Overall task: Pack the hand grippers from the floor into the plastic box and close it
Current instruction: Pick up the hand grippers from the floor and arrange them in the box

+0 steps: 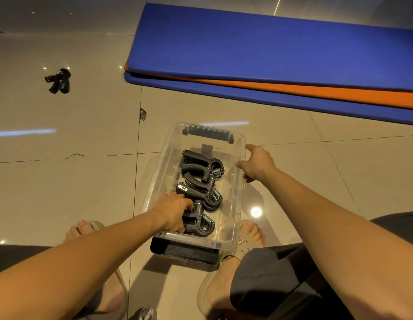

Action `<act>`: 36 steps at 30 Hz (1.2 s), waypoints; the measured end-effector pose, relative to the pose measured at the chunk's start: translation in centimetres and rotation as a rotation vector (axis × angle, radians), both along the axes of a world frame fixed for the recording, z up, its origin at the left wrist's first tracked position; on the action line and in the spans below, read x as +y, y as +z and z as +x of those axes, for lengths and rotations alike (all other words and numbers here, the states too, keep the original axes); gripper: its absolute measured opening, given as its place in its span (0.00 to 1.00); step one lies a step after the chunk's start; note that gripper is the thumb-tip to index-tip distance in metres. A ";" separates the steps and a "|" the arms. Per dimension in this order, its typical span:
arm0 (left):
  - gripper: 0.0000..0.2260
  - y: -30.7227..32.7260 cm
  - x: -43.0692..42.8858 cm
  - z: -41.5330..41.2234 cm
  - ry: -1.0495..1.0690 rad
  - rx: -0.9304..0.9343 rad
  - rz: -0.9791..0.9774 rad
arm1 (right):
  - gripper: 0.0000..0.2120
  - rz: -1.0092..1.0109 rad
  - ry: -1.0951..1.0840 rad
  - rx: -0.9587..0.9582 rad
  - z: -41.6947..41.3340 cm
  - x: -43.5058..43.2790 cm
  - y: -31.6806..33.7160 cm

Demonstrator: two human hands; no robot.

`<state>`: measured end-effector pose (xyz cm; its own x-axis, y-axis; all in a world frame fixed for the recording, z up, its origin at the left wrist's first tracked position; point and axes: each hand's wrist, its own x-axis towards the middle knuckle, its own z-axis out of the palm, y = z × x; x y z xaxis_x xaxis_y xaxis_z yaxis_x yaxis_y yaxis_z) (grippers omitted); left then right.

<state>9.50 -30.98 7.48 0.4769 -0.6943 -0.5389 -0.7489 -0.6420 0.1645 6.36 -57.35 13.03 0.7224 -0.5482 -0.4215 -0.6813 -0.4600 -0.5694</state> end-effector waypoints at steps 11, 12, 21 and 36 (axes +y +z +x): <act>0.16 0.3 0.1 0.4 0.061 0.039 -0.067 | 0.32 0.063 -0.092 -0.088 1.1 0.2 -0.7; 0.15 0.3 0.1 0.4 0.081 0.045 -0.070 | 0.32 0.056 -0.088 -0.095 1.3 0.2 -0.8; 0.14 0.2 -0.1 0.9 0.162 0.079 -0.079 | 0.31 0.007 -0.070 -0.085 3.2 0.7 -0.4; 0.22 6.9 1.1 2.6 0.457 0.289 -0.506 | 0.34 -0.302 0.077 -0.057 0.9 6.1 4.7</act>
<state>12.11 -29.93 14.34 0.6654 -0.6572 -0.3539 -0.3068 -0.6730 0.6730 7.22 -51.27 17.73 0.7845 -0.5852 -0.2052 -0.6087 -0.6633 -0.4353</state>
